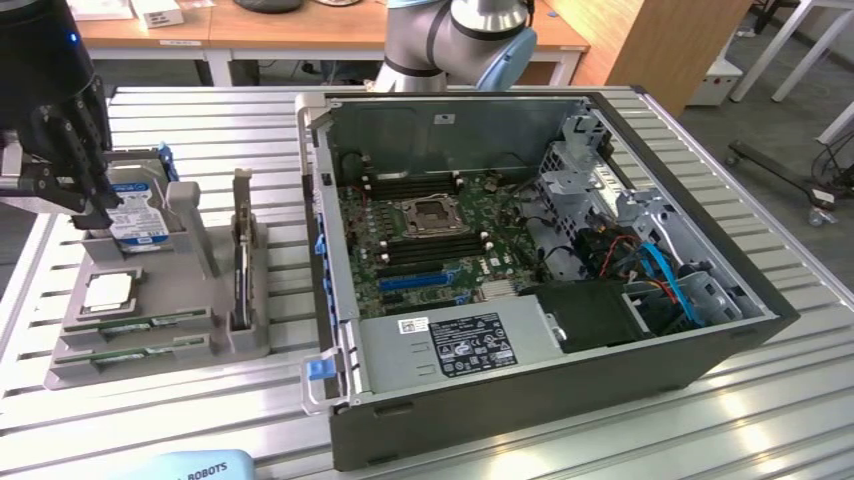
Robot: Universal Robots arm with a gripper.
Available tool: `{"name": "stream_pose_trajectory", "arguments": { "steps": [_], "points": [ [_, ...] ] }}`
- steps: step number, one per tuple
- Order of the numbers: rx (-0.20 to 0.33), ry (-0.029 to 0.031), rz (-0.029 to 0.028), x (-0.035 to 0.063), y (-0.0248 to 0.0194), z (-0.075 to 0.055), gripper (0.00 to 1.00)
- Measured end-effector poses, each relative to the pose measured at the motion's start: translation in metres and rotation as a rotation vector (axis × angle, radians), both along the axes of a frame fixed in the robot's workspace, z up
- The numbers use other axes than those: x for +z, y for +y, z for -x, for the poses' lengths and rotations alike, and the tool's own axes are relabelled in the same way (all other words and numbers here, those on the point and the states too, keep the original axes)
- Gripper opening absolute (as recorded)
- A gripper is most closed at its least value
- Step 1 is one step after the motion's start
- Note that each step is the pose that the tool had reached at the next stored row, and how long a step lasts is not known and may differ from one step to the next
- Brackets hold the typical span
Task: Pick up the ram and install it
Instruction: 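Pick up the ram and move it above insertion slot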
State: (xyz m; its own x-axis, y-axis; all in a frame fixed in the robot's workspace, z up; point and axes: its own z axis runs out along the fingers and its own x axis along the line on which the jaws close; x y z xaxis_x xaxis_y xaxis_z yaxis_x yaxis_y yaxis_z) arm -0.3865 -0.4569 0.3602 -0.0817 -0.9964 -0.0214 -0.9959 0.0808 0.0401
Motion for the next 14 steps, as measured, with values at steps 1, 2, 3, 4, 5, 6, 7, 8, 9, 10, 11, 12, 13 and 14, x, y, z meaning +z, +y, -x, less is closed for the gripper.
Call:
{"name": "stream_pose_trajectory", "arguments": {
  "steps": [1, 2, 3, 4, 5, 6, 7, 8, 9, 10, 11, 12, 13, 14],
  "points": [
    [0.000, 0.0000, -0.0001, -0.0002, 0.0000, 0.000, 0.30],
    [0.000, -0.0003, -0.0002, -0.0013, 0.0001, 0.000, 0.30],
    [0.001, -0.0006, -0.0001, -0.0029, 0.0000, 0.000, 0.30],
    [0.001, -0.0005, -0.0001, -0.0046, 0.0000, 0.000, 0.30],
    [0.002, -0.0006, -0.0001, -0.0064, 0.0000, 0.000, 0.30],
    [0.003, -0.0007, -0.0001, -0.0082, 0.0000, 0.000, 0.30],
    [0.003, -0.0007, -0.0001, -0.0101, 0.0000, 0.000, 0.30],
    [0.004, -0.0007, -0.0001, -0.0120, 0.0000, 0.000, 0.30],
    [0.005, -0.0005, 0.0000, -0.0138, 0.0000, 0.000, 0.30],
    [0.006, -0.0006, 0.0000, -0.0156, 0.0000, 0.000, 0.30],
    [0.006, -0.0006, -0.0001, -0.0174, 0.0000, 0.000, 0.30],
    [0.007, -0.0006, -0.0001, -0.0192, 0.0000, 0.000, 0.30],
    [0.008, -0.0006, -0.0001, -0.0211, 0.0000, 0.000, 0.30],
    [0.009, -0.0006, 0.0000, -0.0228, 0.0000, 0.000, 0.30]
  ]
}}
